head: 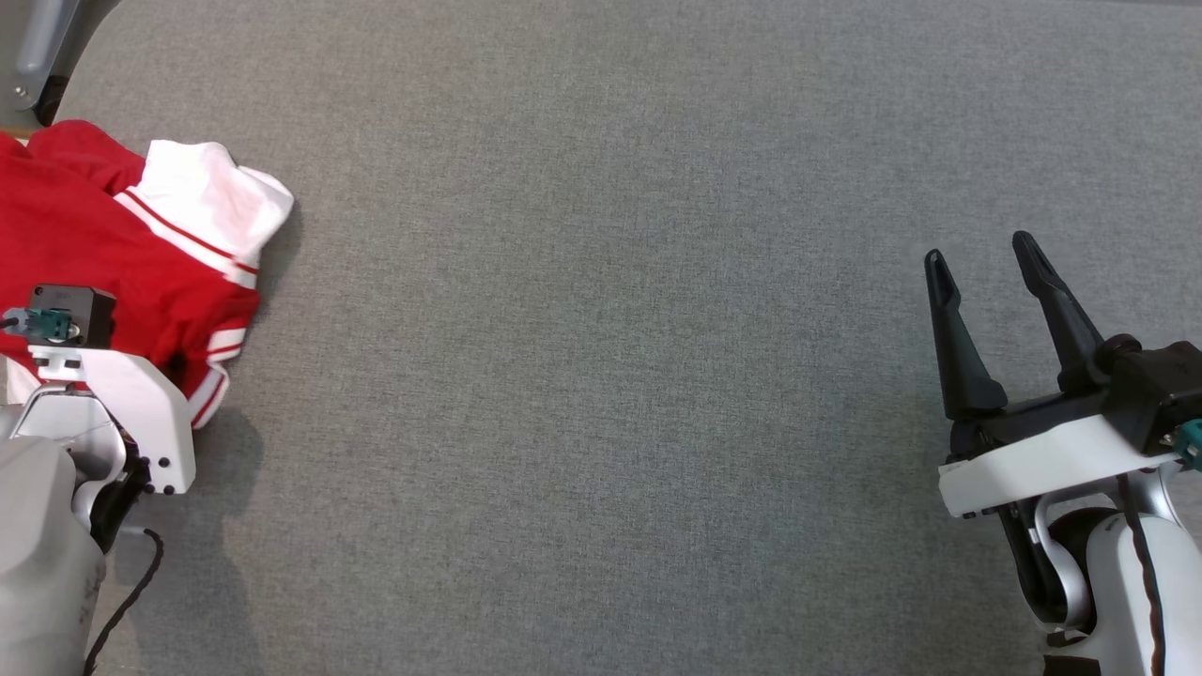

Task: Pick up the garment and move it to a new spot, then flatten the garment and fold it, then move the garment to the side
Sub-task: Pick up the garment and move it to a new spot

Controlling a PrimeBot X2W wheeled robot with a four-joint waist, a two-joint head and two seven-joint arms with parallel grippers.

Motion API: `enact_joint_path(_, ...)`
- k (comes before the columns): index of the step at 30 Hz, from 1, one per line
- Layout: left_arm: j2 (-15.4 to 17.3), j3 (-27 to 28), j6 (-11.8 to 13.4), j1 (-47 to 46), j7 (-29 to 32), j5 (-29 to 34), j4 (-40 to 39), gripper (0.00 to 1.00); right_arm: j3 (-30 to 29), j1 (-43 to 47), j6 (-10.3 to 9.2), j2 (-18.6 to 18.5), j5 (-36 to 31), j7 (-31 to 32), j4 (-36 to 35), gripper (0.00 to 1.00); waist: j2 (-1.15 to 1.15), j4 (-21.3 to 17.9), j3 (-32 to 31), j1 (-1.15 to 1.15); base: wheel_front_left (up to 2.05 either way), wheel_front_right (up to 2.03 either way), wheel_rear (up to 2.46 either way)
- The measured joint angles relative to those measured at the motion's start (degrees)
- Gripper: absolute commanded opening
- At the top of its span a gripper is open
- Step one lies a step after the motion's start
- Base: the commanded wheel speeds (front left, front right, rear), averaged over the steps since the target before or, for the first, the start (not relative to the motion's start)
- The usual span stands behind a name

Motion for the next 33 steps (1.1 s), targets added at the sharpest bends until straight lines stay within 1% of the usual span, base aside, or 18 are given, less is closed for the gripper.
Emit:
enact_joint_path(5,0.7,-0.5,0.1,-1.7,-5.5,1.0,1.8,0.0,-0.5,0.1,0.0,0.0,0.0,-0.5,0.1,1.0,0.0,0.0,-0.6,0.0,0.0,0.0,0.0)
enact_joint_path(8,1.3,-1.4,0.1,-3.6,-8.9,2.7,1.5,0.0,-0.7,0.2,0.0,0.0,0.0,-1.0,0.5,1.0,0.0,0.2,-1.5,0.0,0.0,0.0,0.0)
enact_joint_path(13,2.1,-3.4,0.0,-6.8,-11.3,4.4,-0.2,0.0,-0.7,1.0,0.0,0.2,0.1,-1.9,2.0,1.0,0.0,0.7,-3.5,0.0,0.0,0.0,0.0)
enact_joint_path(18,3.3,-6.1,-0.1,-10.7,-12.0,6.8,-3.9,0.0,-0.7,1.3,0.0,0.5,1.0,-3.8,3.7,1.0,0.0,0.8,-6.3,0.0,0.0,0.0,0.0)
enact_joint_path(24,2.9,-9.6,-0.3,-13.8,-11.8,8.2,-10.2,0.0,-1.4,3.0,0.0,0.7,2.7,-6.1,6.6,1.0,0.0,-0.7,-10.3,0.0,0.0,0.0,0.0)
enact_joint_path(30,1.3,-13.4,-0.5,-14.8,-9.9,8.1,-17.6,0.0,-2.6,5.4,0.0,0.8,4.7,-7.9,8.9,1.0,0.0,-3.6,-14.6,0.0,0.0,0.0,0.0)
enact_joint_path(33,-0.6,-15.2,-0.5,-15.1,-9.0,6.9,-21.7,0.0,-3.5,6.6,0.0,0.7,5.3,-8.6,9.8,1.0,0.0,-5.4,-16.4,0.0,0.0,0.0,0.0)
